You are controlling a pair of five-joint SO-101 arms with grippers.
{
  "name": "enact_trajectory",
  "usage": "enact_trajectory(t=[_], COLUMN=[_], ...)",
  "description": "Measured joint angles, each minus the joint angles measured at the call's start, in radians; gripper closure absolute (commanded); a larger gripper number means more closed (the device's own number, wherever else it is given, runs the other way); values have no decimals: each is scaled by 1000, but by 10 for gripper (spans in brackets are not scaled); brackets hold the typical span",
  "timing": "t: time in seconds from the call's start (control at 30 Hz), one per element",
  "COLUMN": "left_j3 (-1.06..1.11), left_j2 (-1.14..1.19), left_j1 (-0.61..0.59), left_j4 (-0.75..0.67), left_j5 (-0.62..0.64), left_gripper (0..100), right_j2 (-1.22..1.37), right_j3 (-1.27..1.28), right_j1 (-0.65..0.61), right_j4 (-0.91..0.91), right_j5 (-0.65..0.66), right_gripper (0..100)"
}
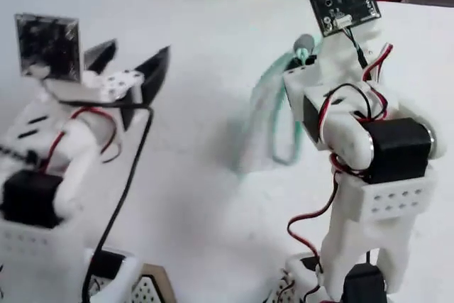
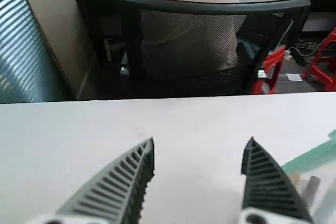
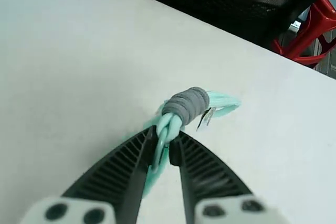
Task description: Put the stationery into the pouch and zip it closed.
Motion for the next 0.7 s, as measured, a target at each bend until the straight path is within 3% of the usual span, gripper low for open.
enact_trajectory(t=[0.4,0.6,0.7], left_j3=[-12,89,213], left_j2=[184,87,-11], left_j1=[233,265,295], left_j4=[54,123,121], left_j5=[44,-17,-55], left_gripper=[728,728,727], right_j2=[-11,-14,-12], right_j3=[206,238,239], right_j1=[-5,-5,21], right_j4=[-11,-21,-57], right_j5=[52,46,-48], right_gripper=[980,981,981])
